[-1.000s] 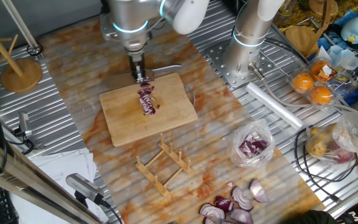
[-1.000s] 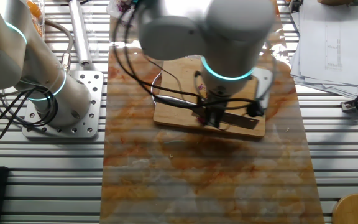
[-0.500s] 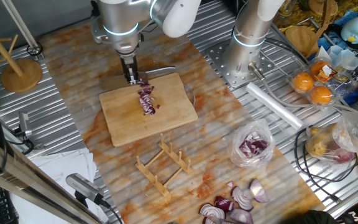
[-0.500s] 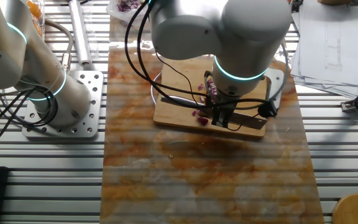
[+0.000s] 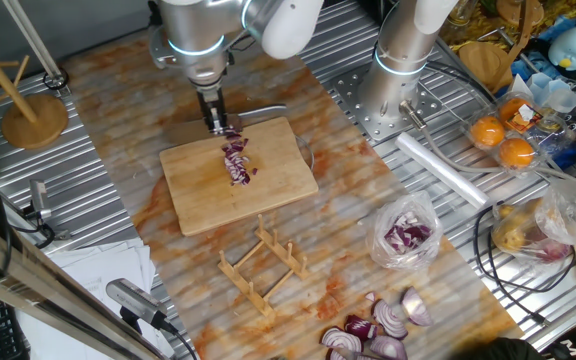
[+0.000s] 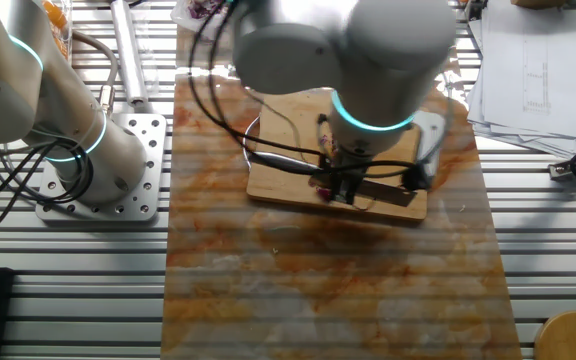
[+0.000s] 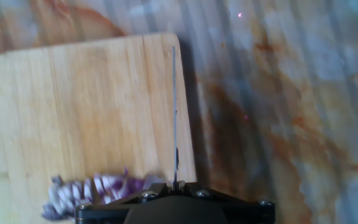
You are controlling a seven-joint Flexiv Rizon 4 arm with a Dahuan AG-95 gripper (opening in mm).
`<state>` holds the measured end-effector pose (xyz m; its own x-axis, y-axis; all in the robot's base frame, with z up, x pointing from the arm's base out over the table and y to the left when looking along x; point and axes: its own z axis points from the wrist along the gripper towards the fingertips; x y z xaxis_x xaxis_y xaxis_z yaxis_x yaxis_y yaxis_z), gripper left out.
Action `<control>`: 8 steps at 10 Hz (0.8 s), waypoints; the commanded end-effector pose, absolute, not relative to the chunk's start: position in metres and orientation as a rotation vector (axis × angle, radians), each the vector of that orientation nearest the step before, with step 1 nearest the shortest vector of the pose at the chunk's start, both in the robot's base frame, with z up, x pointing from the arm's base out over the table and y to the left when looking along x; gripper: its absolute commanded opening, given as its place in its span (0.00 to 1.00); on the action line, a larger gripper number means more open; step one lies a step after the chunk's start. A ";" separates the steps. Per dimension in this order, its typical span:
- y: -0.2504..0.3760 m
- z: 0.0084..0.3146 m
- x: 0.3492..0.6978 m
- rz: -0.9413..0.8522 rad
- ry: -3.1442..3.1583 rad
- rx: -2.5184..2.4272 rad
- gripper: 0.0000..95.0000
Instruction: Chop the onions
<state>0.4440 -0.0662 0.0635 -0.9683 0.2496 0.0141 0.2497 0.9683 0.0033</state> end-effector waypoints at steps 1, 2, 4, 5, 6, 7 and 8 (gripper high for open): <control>-0.066 0.060 0.441 -0.007 -3.104 -0.390 0.00; -0.066 0.059 0.438 -0.008 -3.106 -0.385 0.00; -0.065 0.055 0.433 -0.011 -3.109 -0.374 0.00; -0.065 0.054 0.432 -0.009 -3.110 -0.374 0.00; -0.064 0.053 0.430 -0.009 -3.111 -0.371 0.00; -0.064 0.052 0.429 -0.007 -3.113 -0.369 0.00; -0.063 0.051 0.429 -0.006 -3.115 -0.370 0.00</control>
